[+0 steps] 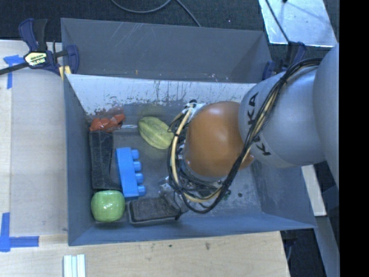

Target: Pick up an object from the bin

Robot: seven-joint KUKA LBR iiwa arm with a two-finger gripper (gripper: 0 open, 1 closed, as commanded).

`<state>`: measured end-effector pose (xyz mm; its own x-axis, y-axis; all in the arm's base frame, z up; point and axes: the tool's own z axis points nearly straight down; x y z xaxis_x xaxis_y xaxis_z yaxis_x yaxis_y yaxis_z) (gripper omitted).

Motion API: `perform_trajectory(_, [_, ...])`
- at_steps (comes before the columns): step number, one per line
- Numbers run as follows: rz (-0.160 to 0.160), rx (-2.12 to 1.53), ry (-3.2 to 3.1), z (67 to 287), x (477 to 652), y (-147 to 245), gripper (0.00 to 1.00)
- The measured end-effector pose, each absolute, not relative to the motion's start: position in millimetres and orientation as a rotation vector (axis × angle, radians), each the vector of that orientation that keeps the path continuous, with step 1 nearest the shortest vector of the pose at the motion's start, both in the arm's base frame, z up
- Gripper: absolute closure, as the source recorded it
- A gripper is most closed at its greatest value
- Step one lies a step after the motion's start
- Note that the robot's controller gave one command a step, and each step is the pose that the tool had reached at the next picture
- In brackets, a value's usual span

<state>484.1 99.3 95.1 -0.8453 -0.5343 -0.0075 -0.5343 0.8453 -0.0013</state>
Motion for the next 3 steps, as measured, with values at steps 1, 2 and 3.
perform_trajectory(1, [0.000,-0.868,3.005,115,485.7,99,1.00])
perform_trajectory(2, [0.000,-0.867,3.001,130,486.7,100,1.00])
perform_trajectory(3, [0.000,-0.867,3.002,137,486.1,100,1.00])
